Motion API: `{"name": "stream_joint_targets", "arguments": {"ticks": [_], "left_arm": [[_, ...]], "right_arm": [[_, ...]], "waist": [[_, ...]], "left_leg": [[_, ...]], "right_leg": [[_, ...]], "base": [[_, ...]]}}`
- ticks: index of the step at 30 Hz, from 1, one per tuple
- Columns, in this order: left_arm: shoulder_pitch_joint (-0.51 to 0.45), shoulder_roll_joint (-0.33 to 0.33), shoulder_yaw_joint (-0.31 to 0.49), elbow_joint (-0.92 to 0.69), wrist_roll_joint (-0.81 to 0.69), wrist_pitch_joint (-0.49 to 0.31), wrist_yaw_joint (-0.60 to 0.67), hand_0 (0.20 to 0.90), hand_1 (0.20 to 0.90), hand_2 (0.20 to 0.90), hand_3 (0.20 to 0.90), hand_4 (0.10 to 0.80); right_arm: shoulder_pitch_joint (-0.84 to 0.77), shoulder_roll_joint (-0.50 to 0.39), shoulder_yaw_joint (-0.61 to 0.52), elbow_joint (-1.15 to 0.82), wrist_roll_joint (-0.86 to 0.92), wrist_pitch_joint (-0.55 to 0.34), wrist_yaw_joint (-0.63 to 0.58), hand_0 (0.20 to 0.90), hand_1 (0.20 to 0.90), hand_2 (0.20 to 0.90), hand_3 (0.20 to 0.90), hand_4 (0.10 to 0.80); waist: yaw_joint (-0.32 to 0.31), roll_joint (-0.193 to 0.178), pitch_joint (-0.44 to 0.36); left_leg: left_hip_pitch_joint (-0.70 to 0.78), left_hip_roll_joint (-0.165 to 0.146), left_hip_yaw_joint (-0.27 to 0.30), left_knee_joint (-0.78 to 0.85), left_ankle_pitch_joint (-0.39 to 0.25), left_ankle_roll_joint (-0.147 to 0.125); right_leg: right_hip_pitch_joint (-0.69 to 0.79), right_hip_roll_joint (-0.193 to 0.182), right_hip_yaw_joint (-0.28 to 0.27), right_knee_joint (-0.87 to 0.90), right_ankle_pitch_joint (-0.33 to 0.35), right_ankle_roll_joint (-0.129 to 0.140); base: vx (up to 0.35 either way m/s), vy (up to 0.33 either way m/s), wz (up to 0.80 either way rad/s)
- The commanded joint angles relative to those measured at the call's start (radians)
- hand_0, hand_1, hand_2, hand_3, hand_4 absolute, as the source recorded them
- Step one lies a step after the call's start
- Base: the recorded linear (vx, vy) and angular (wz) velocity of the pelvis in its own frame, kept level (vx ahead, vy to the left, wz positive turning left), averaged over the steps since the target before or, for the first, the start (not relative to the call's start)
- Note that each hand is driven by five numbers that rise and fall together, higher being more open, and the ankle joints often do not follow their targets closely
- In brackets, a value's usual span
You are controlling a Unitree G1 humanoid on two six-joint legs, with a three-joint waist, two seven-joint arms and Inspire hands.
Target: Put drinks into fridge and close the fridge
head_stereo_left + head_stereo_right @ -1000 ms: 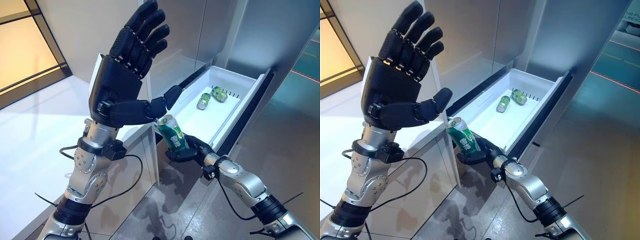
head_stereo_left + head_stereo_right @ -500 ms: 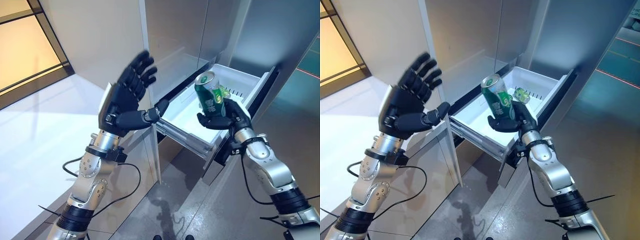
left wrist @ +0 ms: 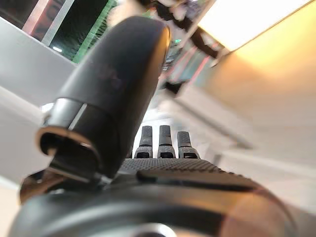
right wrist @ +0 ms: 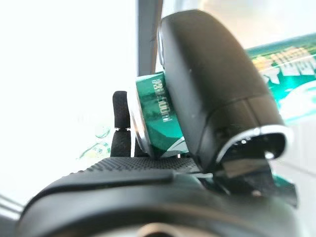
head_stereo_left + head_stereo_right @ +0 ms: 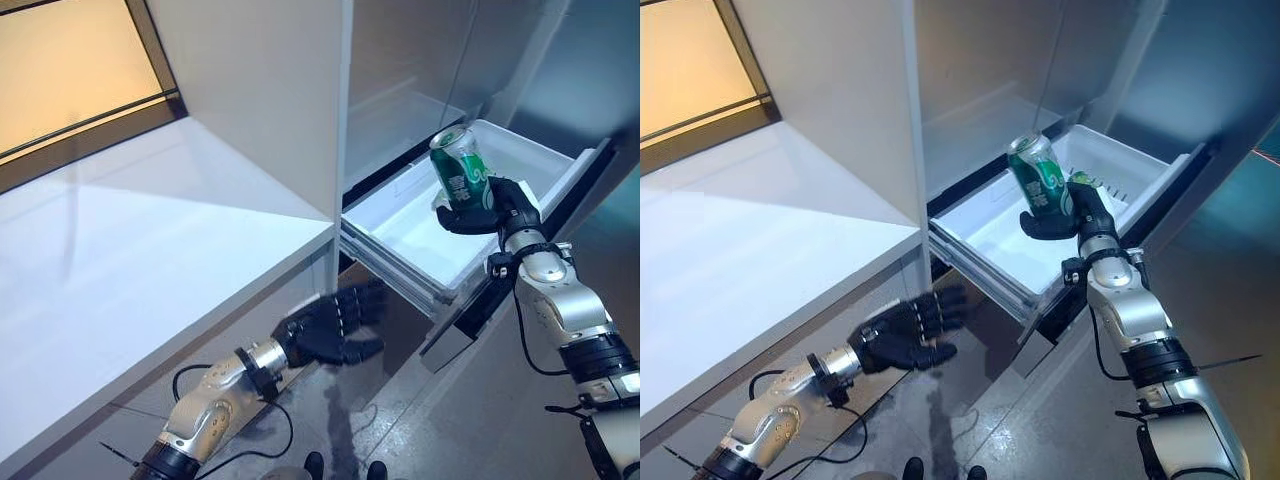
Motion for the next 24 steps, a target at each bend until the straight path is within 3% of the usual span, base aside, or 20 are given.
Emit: {"name": "stream_joint_targets", "arguments": {"ticks": [1, 9, 12, 18, 24], "left_arm": [[0.021, 0.038, -0.044, -0.042, -0.053, -0.034, -0.052, 0.900, 0.900, 0.900, 0.900, 0.800], [0.027, 0.072, -0.090, 0.133, 0.013, -0.065, 0.010, 0.900, 0.900, 0.900, 0.900, 0.800], [0.017, 0.074, -0.106, 0.283, 0.136, -0.148, 0.064, 0.900, 0.900, 0.900, 0.900, 0.800], [0.011, 0.056, -0.072, 0.494, 0.245, -0.194, 0.121, 0.900, 0.900, 0.900, 0.900, 0.800], [0.009, 0.016, 0.012, 0.647, 0.264, -0.202, 0.144, 0.900, 0.900, 0.900, 0.900, 0.800]], "right_arm": [[-0.339, -0.158, 0.027, 0.037, -0.015, -0.169, 0.028, 0.300, 0.300, 0.300, 0.200, 0.100], [-0.459, -0.206, 0.141, 0.277, -0.096, -0.128, 0.063, 0.300, 0.300, 0.300, 0.200, 0.100], [-0.474, -0.203, 0.151, 0.349, -0.105, -0.108, 0.045, 0.300, 0.300, 0.300, 0.200, 0.100], [-0.454, -0.196, 0.132, 0.452, -0.167, -0.045, 0.052, 0.300, 0.300, 0.300, 0.200, 0.100], [-0.414, -0.200, 0.124, 0.546, -0.246, 0.045, 0.154, 0.300, 0.300, 0.300, 0.200, 0.100]], "waist": [[0.035, -0.030, -0.080], [0.079, -0.022, 0.010], [0.089, -0.019, 0.046], [0.100, -0.006, 0.101], [0.103, 0.002, 0.143]], "left_leg": [[-0.060, -0.020, 0.012, 0.120, -0.105, -0.011], [-0.162, -0.020, -0.002, 0.149, -0.079, -0.013], [-0.195, -0.019, -0.006, 0.153, -0.069, -0.013], [-0.245, -0.020, -0.016, 0.160, -0.054, -0.014], [-0.270, -0.022, -0.014, 0.170, -0.050, -0.014]], "right_leg": [[-0.074, 0.033, -0.001, 0.149, -0.088, -0.014], [-0.149, 0.031, -0.018, 0.162, -0.071, -0.018], [-0.176, 0.034, -0.021, 0.165, -0.064, -0.020], [-0.222, 0.036, -0.033, 0.178, -0.060, -0.026], [-0.249, 0.030, -0.043, 0.191, -0.056, -0.030]], "base": [[-0.019, 0.007, 0.18], [-0.085, -0.027, 0.24], [-0.070, -0.043, 0.12], [-0.057, -0.017, 0.16], [-0.033, 0.004, 0.06]]}}
